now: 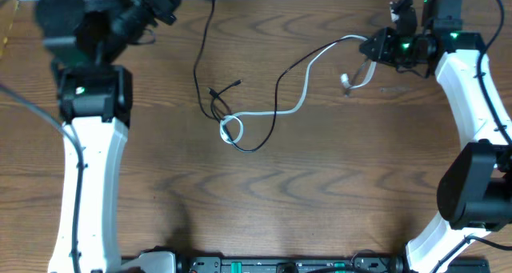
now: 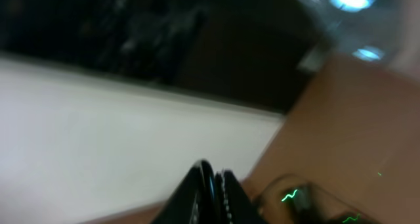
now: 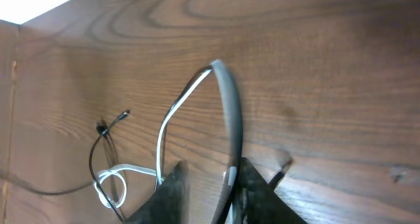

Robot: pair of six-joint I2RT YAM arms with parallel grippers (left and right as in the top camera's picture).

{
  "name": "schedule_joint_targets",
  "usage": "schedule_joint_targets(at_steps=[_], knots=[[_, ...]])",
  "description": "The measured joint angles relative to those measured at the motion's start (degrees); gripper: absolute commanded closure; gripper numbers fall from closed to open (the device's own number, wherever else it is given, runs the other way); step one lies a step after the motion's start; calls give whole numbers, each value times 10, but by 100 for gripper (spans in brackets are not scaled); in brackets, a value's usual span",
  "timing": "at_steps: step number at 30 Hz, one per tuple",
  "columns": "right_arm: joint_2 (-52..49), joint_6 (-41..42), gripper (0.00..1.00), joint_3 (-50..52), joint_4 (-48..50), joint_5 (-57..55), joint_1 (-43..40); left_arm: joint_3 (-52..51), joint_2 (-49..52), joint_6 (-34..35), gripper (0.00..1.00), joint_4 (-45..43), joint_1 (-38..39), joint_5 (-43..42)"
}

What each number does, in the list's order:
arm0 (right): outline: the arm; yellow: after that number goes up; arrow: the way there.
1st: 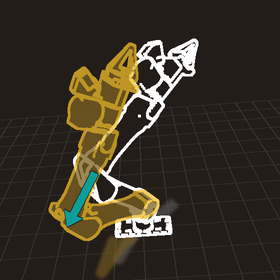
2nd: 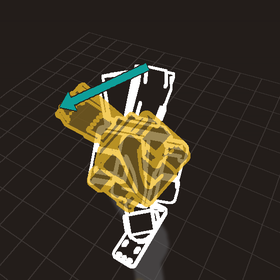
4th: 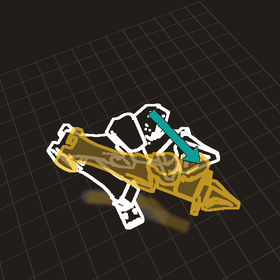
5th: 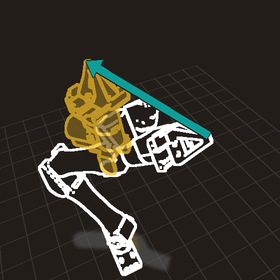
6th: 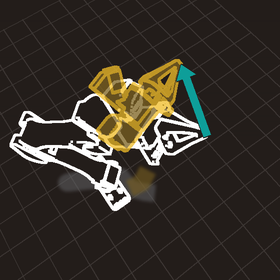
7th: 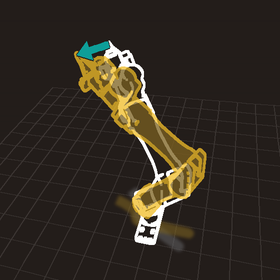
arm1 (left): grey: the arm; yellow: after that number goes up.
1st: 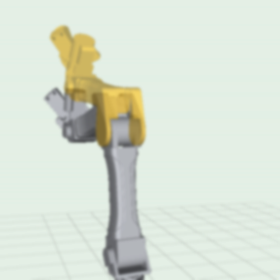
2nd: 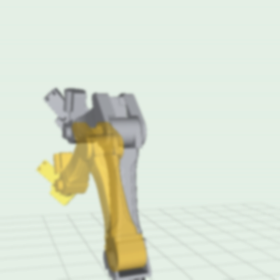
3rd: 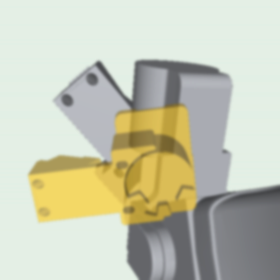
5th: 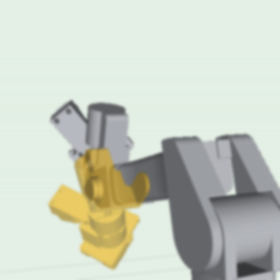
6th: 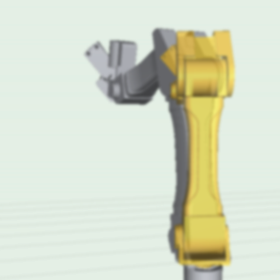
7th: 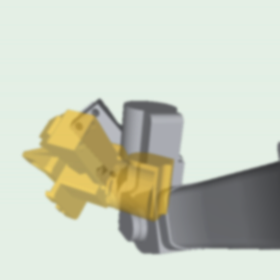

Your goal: Untangle cables

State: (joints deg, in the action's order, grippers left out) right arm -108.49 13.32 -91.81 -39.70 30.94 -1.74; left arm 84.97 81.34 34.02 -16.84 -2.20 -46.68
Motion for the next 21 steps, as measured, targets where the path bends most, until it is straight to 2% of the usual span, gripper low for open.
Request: schedule_joint_targets(at_steps=[1,3,5,6,10,15,17,21], knots=[[0,1,44,0,0,-6,5,18,-10,23,93,-19,0,-6],[0,3,28,0,3,-22,11,65,-32,66,93,-33,0,-16],[0,7,6,0,4,-27,12,107,-41,92,93,-35,0,-21],[0,7,1,0,4,-29,12,125,-42,102,93,-36,0,-22],[0,-31,1,0,4,-1,12,181,-43,146,93,-37,0,-12],[0,-145,1,0,-1,141,16,203,-42,213,92,-28,0,40],[0,-192,1,0,-3,200,32,203,-40,235,93,-17,0,59],[0,-245,1,0,-9,247,92,203,-27,262,93,11,0,77]])
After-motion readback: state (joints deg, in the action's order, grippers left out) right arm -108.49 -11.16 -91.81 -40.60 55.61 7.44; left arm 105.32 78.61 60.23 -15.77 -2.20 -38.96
